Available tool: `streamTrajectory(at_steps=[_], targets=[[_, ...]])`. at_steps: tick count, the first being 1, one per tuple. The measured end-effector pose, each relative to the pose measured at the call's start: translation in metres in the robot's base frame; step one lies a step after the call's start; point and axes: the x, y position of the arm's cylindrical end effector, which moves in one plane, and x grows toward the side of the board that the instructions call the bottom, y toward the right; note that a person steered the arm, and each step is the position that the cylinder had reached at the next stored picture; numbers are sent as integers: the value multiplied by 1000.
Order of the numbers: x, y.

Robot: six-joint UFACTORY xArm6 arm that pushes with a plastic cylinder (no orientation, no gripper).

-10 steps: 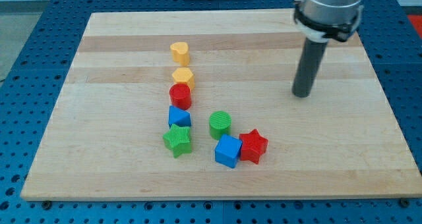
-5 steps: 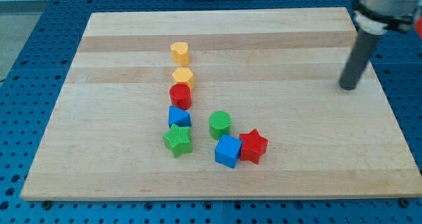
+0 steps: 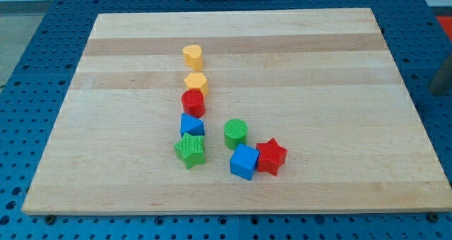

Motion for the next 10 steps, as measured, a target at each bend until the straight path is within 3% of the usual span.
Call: streamTrajectory(at_steps=[2,3,4,8,10], targets=[[143,-170],[155,-255],[148,-296],[43,-292],[74,-207]])
